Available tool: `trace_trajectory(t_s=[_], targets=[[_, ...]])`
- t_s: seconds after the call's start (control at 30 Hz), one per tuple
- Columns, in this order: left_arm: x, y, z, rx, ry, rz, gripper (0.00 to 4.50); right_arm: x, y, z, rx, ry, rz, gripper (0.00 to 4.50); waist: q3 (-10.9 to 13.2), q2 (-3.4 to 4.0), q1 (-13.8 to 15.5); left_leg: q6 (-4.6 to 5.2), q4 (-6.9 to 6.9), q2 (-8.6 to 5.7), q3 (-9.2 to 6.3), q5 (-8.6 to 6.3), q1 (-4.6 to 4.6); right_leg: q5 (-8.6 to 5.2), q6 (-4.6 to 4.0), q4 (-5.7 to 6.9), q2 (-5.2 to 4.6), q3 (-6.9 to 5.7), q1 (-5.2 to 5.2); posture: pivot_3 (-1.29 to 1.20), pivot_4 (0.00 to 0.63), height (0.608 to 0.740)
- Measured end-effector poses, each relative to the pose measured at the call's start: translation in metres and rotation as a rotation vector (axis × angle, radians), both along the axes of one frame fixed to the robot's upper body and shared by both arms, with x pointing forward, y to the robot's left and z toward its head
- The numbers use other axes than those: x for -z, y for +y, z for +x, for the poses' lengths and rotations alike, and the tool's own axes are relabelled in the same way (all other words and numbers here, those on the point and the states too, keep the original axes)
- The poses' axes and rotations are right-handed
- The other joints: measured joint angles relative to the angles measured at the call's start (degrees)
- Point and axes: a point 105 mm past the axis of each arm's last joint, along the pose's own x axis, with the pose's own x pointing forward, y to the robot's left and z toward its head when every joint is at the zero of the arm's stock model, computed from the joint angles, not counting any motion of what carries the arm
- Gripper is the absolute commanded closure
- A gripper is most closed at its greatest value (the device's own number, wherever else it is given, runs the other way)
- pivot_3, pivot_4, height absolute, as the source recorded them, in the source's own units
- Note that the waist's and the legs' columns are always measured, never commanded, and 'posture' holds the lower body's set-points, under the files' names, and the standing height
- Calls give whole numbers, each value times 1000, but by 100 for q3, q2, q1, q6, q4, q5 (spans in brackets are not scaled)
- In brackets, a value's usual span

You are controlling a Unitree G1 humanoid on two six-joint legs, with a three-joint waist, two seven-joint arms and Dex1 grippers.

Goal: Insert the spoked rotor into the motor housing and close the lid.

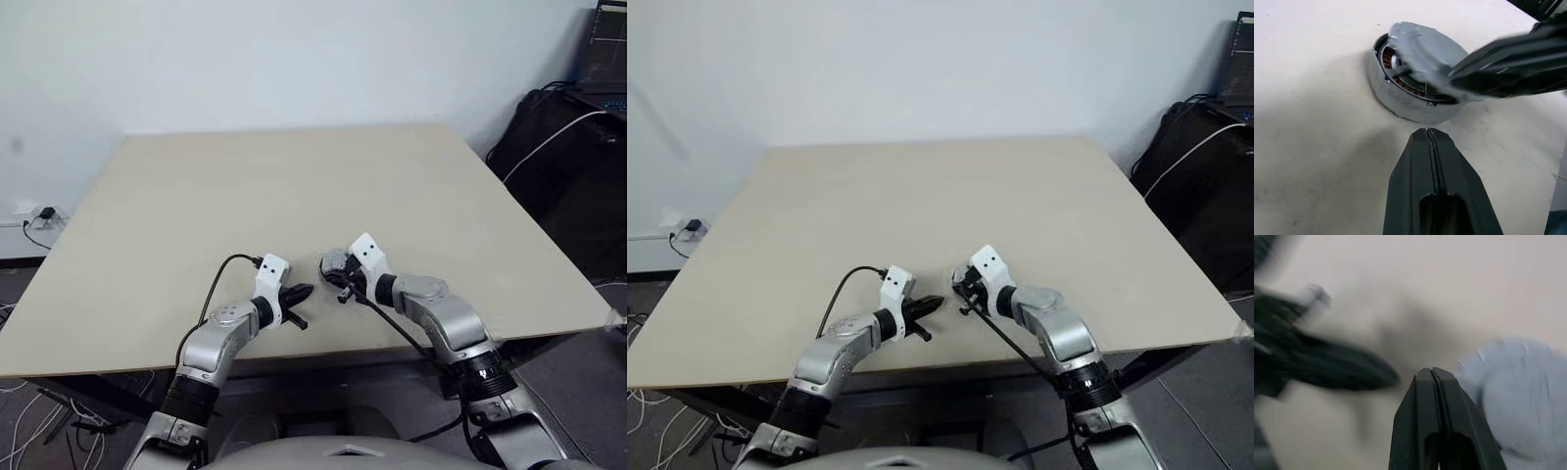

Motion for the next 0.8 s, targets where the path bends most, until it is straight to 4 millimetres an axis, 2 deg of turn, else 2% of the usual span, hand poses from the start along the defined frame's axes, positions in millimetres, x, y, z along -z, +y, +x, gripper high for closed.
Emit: trace_trajectory(t_s=[0.07,0.17,0.37,0.53,0.57,0.8], targets=[[0,0,0,0,0,0,4500,-13,-1,3,0,-67,31,4463,0,0,5,0,2,0,-1,0,2,-1,3,0,0,-1,2,0,0,740],[0,0,0,0,0,0,4500,-23,-4,5,7,-187,23,3851,0,0,13,0,2,0,-1,0,2,0,4,0,0,-1,2,0,0,740],[0,0,0,0,0,-2,4500,-10,-24,12,33,-257,-85,1910,0,-1,13,-1,1,0,1,1,2,14,-21,0,0,1,2,0,0,740],[0,0,0,-4,0,-1,4500,5,-40,16,-1,-247,-149,203,1,-1,9,-1,1,0,3,1,2,14,-21,0,1,1,3,0,0,740],[0,1,0,-5,0,-1,4500,7,-43,17,-8,-244,-158,13,1,-1,9,-1,1,0,3,1,2,14,-22,0,2,1,3,0,0,740],[2,3,-1,-16,7,4,4500,22,-53,28,-17,-200,-187,13,1,-2,9,-1,1,1,3,2,3,16,-27,0,2,4,4,0,0,740]])
